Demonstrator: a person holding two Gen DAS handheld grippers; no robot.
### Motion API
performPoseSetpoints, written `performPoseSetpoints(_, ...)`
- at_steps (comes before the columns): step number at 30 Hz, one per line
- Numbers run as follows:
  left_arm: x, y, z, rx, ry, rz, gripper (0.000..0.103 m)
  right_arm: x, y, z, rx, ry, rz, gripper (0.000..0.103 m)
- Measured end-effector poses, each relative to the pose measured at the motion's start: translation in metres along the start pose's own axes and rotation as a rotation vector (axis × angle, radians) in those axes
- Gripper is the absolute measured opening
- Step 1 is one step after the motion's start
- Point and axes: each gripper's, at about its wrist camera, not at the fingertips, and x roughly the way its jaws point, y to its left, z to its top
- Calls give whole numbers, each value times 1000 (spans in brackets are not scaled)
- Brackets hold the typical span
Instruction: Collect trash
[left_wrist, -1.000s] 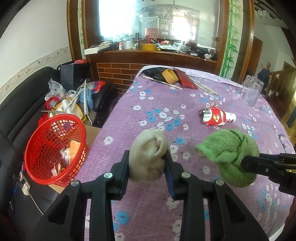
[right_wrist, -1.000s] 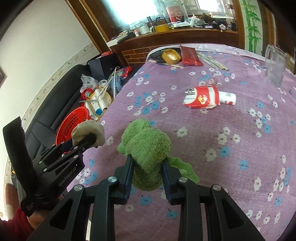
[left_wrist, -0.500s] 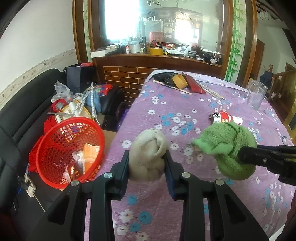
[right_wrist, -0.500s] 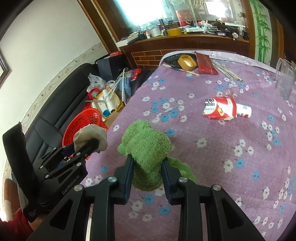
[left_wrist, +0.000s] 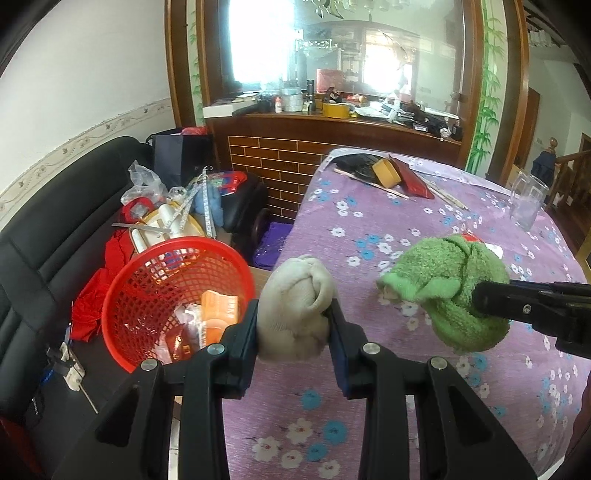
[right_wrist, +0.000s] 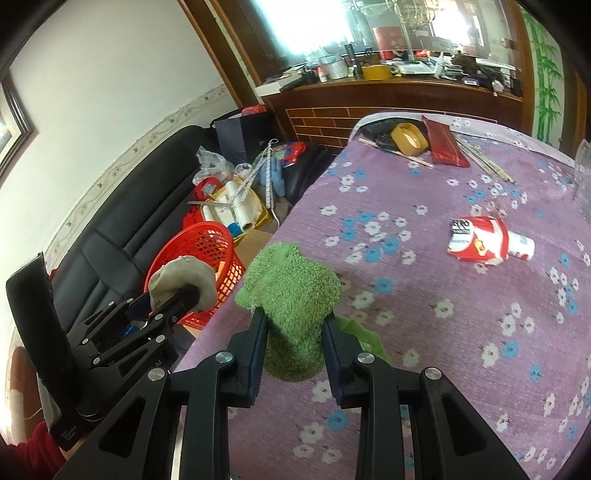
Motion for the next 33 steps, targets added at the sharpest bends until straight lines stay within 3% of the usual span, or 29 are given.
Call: performPoseSetpoints(33, 10, 70, 6, -91, 3, 102, 33, 59, 64, 42, -134, 18, 75, 32)
